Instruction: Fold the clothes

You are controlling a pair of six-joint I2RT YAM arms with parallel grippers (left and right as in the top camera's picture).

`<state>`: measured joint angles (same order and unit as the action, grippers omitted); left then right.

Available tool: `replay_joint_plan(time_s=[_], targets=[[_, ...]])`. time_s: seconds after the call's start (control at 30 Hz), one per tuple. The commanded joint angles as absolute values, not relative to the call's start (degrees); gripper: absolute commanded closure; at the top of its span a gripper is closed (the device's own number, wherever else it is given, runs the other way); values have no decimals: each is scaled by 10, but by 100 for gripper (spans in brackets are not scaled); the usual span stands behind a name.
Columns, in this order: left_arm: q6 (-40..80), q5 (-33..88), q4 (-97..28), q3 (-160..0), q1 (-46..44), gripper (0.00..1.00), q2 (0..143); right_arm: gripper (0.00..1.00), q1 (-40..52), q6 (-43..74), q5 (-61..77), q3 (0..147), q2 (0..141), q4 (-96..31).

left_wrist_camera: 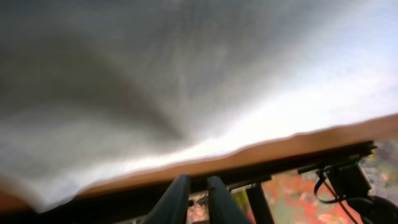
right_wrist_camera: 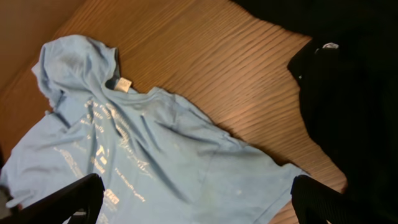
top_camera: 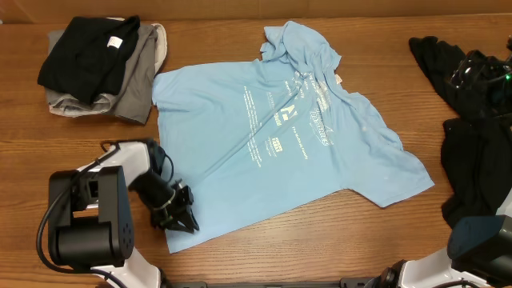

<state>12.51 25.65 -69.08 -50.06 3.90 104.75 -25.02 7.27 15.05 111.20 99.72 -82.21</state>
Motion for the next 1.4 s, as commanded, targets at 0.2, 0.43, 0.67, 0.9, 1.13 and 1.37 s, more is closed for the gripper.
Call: replay_joint_plan(time_s=[0.2, 0.43, 0.67, 0.9, 1.13, 1.37], targets=[[86, 157, -784, -771, 4, 34, 931, 0, -224, -16, 238, 1135, 981, -827], [86, 107, -725, -935, -58, 20, 916, 0, -97, -8, 183, 1133, 1001, -711], [86, 79, -598, -957, -99, 17, 916, 0, -17, 29, 118, 1133, 1087, -573], [92, -29, -609, -957, -100, 15, 916, 13, -12, 52, 176, 1133, 1215, -475], [92, -36, -623, -957, -100, 13, 916, 32, -10, 52, 245, 1133, 1313, -463], [92, -36, -624, -957, -100, 12, 922, 38, 10, 45, 267, 1132, 1358, -455]])
